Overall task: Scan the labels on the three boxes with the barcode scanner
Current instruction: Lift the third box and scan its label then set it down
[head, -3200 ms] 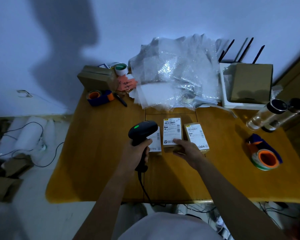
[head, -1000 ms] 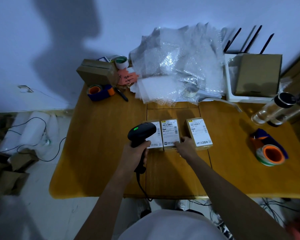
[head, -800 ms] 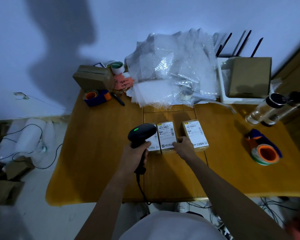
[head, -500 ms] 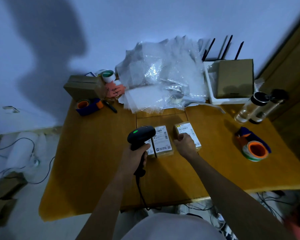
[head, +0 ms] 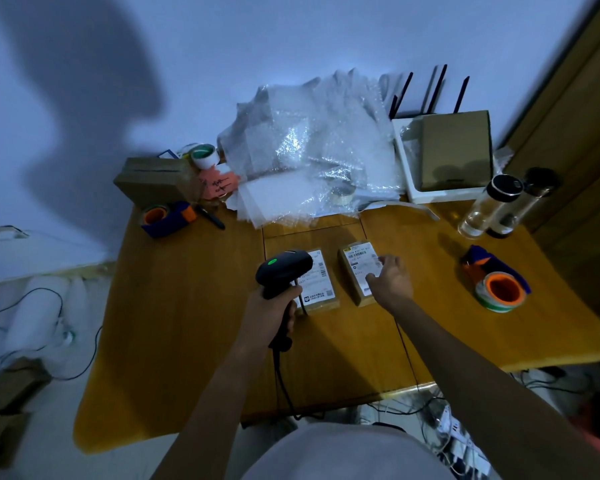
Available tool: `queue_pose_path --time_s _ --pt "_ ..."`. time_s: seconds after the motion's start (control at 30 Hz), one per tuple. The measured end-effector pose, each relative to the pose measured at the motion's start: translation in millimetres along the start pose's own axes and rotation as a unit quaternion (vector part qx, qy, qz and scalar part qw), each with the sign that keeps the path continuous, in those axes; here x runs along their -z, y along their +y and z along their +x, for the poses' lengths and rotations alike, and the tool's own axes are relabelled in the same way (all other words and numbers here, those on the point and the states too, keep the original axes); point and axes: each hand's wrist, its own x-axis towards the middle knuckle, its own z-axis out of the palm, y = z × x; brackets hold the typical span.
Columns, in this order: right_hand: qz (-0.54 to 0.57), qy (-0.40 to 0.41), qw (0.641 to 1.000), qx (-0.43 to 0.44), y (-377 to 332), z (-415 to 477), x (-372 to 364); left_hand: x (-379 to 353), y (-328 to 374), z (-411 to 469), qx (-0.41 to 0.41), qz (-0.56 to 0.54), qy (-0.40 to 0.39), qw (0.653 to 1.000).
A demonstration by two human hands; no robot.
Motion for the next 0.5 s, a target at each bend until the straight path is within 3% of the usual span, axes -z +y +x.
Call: queue_pose_path --time_s 0.5 --pt "-0.026 -0.077 0.995 -0.064 23 6 -14 -2 1 2 0.015 -0.002 0.013 1.000"
